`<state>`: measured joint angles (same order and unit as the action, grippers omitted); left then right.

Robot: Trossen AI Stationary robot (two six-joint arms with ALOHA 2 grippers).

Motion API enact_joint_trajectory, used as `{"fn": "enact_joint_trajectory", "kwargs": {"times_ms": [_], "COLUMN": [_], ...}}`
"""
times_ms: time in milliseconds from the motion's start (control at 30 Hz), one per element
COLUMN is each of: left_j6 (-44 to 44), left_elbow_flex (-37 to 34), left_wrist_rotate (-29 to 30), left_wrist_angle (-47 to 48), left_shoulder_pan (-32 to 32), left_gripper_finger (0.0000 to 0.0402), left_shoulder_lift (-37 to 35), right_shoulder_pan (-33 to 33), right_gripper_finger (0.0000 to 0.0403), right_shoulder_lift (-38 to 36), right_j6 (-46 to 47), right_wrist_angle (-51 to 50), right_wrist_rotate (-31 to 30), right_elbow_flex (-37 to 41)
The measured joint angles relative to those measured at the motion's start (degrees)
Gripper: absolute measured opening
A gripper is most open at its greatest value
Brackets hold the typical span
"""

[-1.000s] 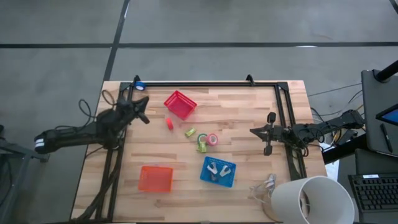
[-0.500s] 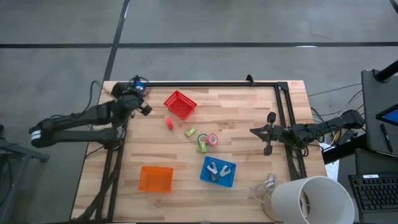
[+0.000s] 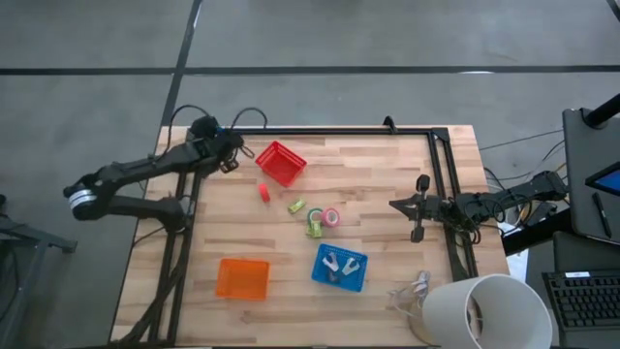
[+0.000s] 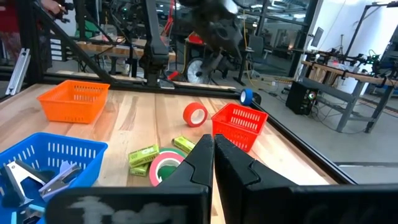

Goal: Pick and place Stapler, Stapler remover, tape
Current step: Put the blue tape into the red bin

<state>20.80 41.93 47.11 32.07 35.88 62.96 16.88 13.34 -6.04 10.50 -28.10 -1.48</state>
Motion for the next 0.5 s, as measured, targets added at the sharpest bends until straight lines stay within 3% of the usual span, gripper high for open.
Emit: {"fn": "enact_joint_trajectory", "kwargs": {"times_ms": [100, 233, 500], "left_j6": [2.6, 7.3, 17.4], "left_elbow_flex": [1.8, 3.8, 5.2], "left_wrist_rotate": [-4.0, -4.7, -4.1], "left_wrist_angle": [0.4, 0.5, 0.5], "left_shoulder_pan": [6.1, 11.3, 13.3], "left_gripper_finger": [0.0218, 0.0216, 0.0216], "left_shoulder_lift": [2.2, 5.9, 15.9], "right_shoulder_pan": [0.0, 0.0, 0.0], "right_gripper_finger": [0.0008, 0.0008, 0.0008], "right_shoulder_lift": [0.0, 0.0, 0.0], "right_j6": [0.0, 0.0, 0.0], "right_wrist_angle": [0.0, 0.0, 0.0], "right_wrist_rotate": [0.0, 0.0, 0.0], "right_elbow_flex": [0.0, 0.0, 0.0]}}
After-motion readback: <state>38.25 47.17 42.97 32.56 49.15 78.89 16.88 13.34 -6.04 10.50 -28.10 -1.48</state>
